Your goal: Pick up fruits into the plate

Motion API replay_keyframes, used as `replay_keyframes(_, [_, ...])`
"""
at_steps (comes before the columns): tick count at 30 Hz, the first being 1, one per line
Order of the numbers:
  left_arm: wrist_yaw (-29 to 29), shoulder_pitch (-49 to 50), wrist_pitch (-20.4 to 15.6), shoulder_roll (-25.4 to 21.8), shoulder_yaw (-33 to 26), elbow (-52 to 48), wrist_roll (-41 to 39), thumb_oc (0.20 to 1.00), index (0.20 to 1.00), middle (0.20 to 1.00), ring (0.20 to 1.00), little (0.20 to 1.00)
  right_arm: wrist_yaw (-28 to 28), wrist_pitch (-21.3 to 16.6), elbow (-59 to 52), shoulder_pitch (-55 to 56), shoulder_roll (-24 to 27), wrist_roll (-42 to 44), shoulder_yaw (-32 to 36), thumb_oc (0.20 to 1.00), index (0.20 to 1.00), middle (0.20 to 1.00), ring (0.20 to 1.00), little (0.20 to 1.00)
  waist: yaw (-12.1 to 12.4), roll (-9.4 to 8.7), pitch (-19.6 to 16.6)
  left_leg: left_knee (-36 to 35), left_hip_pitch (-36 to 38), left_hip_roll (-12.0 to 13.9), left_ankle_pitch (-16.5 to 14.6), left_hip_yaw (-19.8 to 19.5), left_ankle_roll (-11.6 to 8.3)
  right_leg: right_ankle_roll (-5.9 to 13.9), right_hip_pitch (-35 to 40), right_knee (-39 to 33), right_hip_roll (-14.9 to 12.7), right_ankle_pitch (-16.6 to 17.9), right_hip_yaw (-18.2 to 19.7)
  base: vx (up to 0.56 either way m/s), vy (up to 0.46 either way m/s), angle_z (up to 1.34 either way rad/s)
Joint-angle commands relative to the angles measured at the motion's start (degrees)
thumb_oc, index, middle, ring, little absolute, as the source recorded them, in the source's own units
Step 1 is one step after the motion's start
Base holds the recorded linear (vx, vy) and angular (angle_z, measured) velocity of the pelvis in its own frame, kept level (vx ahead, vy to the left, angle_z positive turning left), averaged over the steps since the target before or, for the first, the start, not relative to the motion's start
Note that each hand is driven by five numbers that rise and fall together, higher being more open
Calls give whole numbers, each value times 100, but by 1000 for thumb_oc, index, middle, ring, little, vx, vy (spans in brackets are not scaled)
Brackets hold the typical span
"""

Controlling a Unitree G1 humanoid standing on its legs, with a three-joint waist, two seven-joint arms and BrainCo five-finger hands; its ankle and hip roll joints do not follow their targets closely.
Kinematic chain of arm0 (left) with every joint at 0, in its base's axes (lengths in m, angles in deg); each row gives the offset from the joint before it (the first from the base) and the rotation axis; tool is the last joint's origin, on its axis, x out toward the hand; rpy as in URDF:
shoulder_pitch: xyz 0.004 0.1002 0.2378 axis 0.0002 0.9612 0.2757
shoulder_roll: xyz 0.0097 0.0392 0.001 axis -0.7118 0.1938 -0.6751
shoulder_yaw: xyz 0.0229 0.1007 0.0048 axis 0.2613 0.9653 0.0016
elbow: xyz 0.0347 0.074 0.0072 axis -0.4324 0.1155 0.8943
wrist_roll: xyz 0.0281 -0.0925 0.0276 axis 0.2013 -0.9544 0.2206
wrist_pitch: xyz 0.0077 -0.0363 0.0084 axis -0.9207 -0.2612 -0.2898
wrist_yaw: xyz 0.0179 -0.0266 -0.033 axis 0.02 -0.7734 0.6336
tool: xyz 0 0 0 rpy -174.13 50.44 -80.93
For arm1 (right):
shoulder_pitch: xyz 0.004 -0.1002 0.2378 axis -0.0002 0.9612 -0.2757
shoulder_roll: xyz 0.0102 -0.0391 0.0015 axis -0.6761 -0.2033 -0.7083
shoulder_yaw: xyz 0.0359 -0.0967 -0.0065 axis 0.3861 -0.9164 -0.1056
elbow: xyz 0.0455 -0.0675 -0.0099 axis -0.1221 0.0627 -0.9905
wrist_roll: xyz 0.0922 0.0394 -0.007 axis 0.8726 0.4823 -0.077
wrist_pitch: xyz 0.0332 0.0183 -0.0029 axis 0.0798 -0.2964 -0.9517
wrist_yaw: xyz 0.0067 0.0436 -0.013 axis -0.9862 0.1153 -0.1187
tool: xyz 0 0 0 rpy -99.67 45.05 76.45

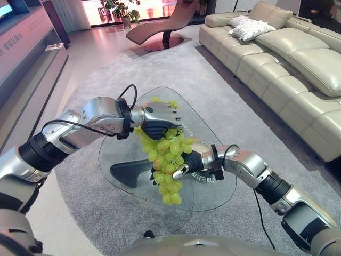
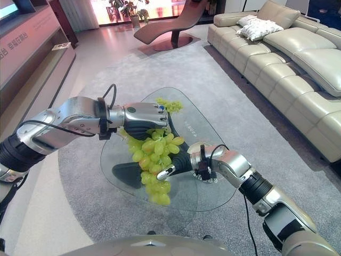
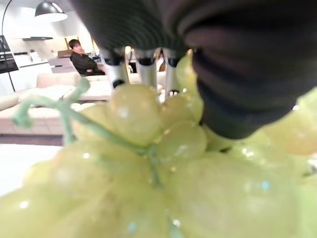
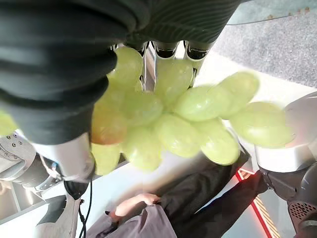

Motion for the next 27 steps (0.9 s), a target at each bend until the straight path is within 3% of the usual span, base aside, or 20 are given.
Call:
replay_keyframes(1, [-219,-205,87,199,-677,152,-239,200,200,200,200,200,7,-149,-416,-73,-291,442,-152,200,200,200,200,200,13,-261,-28,12,307,-366,-804,17,216,168,167,29,-90,-192,-143,0,0,0])
replay_keyframes(19, [-268,15,173,236,-878,151,-253,200,200,200,200,200,-235,-300,-301,99,-333,386,34,200,200,200,200,200,9,-257,-9,12,324,-367,-808,8,216,177,173,29,-108,-175,-140,0,0,0])
replay_keyframes(20, [-329,85,270,239,-935,167,-253,288,288,288,288,288,-265,-331,-303,128,-319,333,75,200,200,200,200,200,8,-261,-1,12,329,-367,-810,9,219,178,176,29,-107,-173,-136,0,0,0])
replay_keyframes(21, [-360,154,336,234,-987,179,-276,501,501,501,501,501,-271,-373,-303,155,-294,313,117,200,200,200,200,200,6,-263,8,12,332,-366,-812,9,222,178,177,29,-107,-172,-133,0,0,0])
replay_keyframes(22, [-458,309,402,218,-1102,225,-285,1000,1000,1000,1000,1000,-324,-432,-312,215,-267,292,194,200,200,200,200,200,10,-269,23,12,333,-365,-808,10,226,175,177,29,-107,-166,-131,30,18,0])
replay_keyframes(27, [-935,1039,588,199,-1566,436,-374,1000,1000,1000,1000,1000,-495,-640,-390,532,-89,109,597,200,200,200,200,200,21,-285,63,12,331,-361,-806,7,239,175,171,29,-106,-159,-129,22,14,0])
